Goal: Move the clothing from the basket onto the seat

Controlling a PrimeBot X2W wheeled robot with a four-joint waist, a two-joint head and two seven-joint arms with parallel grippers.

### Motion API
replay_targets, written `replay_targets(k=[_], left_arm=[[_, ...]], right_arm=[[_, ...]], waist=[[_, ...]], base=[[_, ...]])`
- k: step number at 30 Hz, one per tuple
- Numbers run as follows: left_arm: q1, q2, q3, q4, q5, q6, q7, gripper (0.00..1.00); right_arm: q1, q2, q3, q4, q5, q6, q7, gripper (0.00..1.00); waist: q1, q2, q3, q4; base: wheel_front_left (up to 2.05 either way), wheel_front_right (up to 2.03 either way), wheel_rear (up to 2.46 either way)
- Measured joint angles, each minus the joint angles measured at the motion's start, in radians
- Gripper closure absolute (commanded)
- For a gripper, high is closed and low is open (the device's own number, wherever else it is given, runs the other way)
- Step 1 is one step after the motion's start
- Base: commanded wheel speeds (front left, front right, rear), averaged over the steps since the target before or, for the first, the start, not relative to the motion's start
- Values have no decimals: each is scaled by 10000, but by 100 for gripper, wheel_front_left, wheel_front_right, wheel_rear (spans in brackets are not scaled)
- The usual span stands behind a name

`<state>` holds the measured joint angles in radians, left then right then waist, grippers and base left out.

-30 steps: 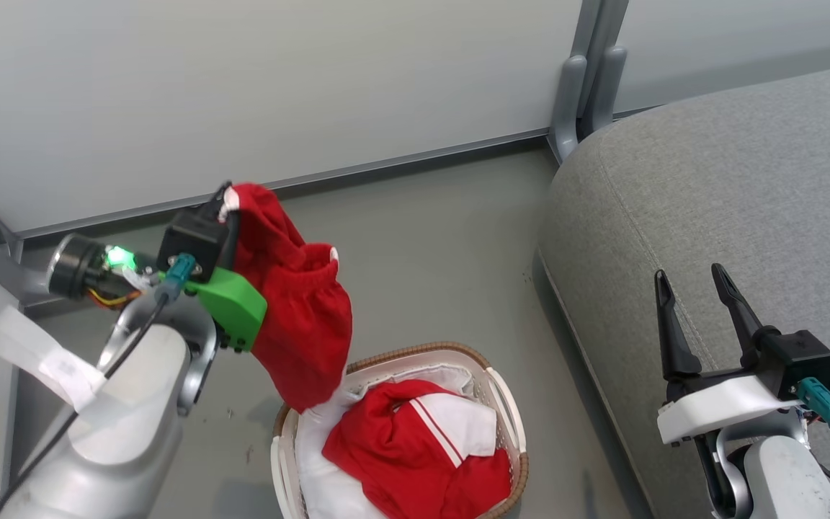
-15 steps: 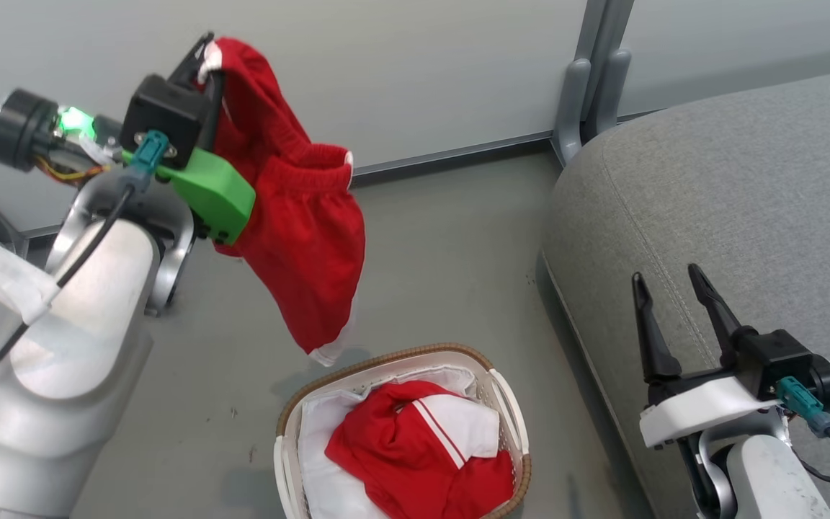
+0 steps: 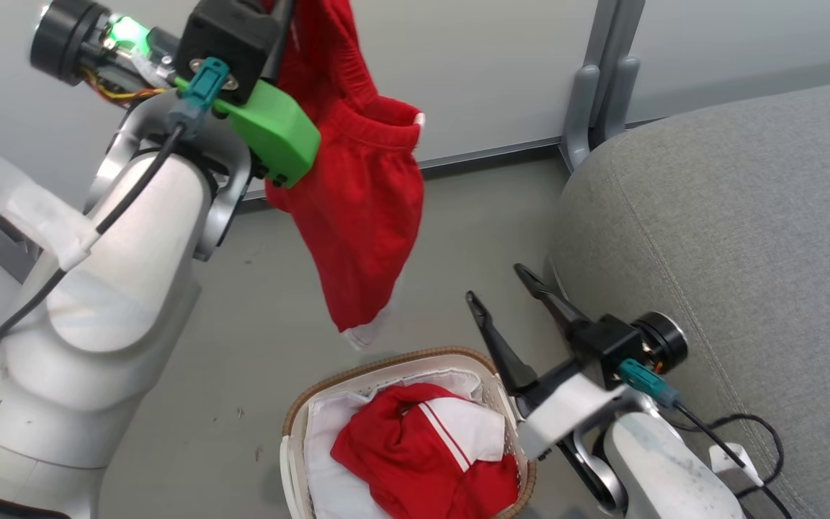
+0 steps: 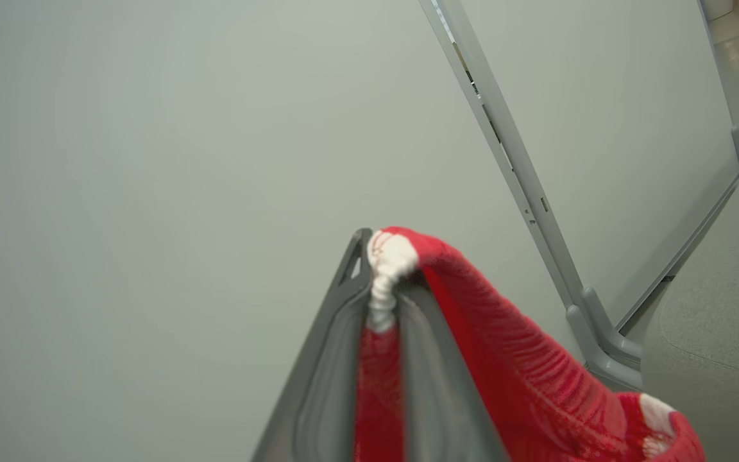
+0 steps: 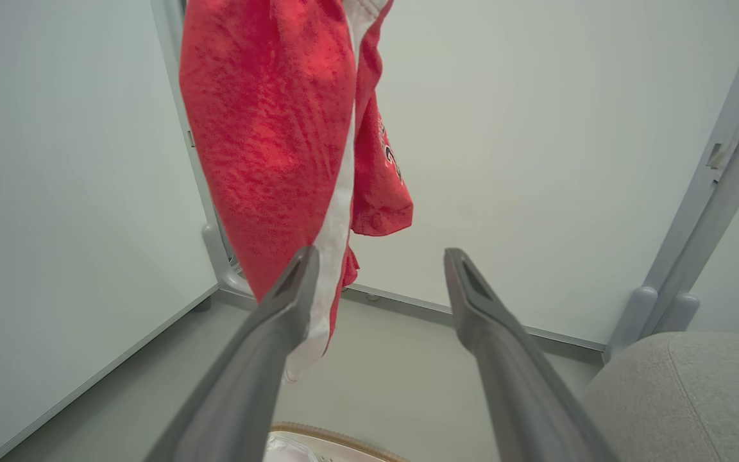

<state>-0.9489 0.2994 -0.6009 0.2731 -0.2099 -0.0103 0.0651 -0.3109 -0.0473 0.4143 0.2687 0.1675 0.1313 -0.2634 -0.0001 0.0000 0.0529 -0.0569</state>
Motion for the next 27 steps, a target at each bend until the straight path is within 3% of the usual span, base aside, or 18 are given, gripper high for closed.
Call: replay_targets(k=[7, 13, 26, 27], left_arm=[[-311, -410, -343, 13, -35, -165, -58, 100], [-313, -639, -633, -104, -50, -251, -174, 100], [-281, -876, -968, -554, -209, -297, -238, 100], [-248, -890, -970, -556, -272, -295, -240, 100]], right_arm=[[-1273, -2, 1104, 1049, 759, 2, 0, 0], [-2261, -12, 1400, 1906, 1026, 0, 0, 0], [-3455, -12, 1960, 2180, 1415, 0, 0, 0], [-3512, -8, 1985, 2203, 1432, 0, 0, 33]], waist=[[0, 0, -31, 194], [0, 0, -165, 321], [1, 0, -352, 454], [0, 0, -365, 465]], base=[[0, 0, 0], [0, 0, 0], [0, 0, 0], [0, 0, 0]])
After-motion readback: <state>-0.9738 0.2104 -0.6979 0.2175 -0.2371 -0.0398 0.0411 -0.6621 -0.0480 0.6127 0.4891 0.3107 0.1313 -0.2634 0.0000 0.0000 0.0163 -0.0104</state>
